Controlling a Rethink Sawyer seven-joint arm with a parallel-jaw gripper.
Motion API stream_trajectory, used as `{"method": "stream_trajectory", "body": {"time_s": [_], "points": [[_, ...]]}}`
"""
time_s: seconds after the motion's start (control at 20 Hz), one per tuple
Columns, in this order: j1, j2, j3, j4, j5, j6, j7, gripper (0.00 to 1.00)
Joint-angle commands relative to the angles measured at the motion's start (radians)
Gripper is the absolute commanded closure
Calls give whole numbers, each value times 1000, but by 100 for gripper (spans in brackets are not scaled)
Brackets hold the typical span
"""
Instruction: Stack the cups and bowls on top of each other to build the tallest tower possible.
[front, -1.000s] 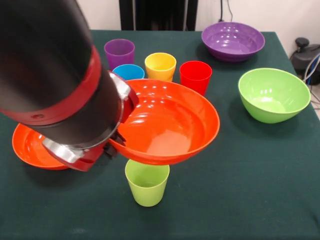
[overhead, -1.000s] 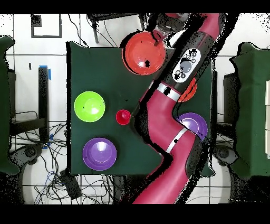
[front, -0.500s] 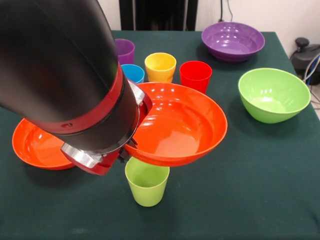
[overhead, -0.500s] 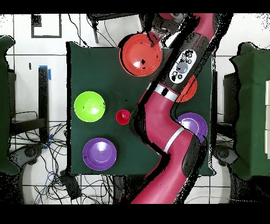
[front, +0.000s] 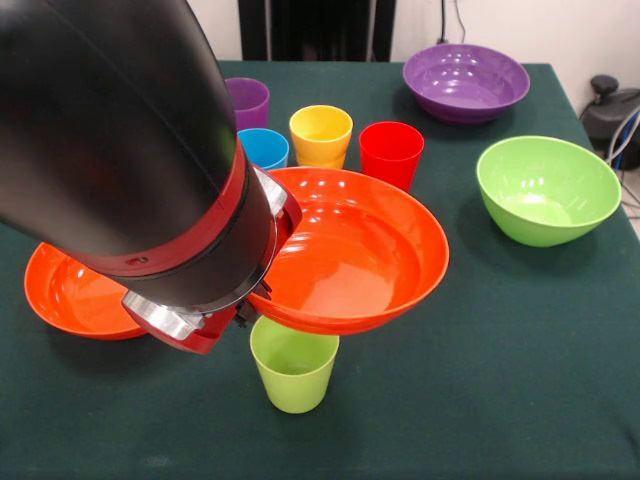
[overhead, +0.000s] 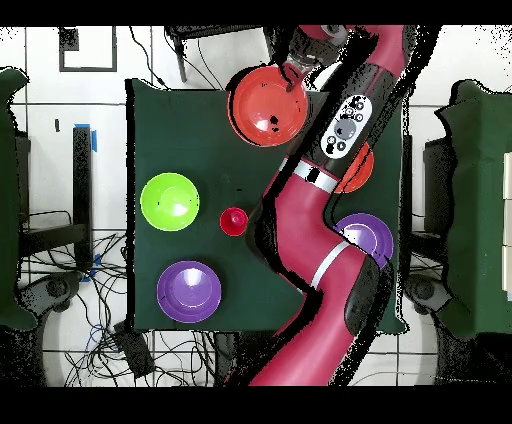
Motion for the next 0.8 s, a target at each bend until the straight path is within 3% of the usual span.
{"method": "stream_trajectory", "body": {"time_s": [0.05, 0.8], "points": [[7, -12, -118, -107, -66, 130, 22, 100], [-11, 10, -114, -106, -85, 262, 2, 100]]}}
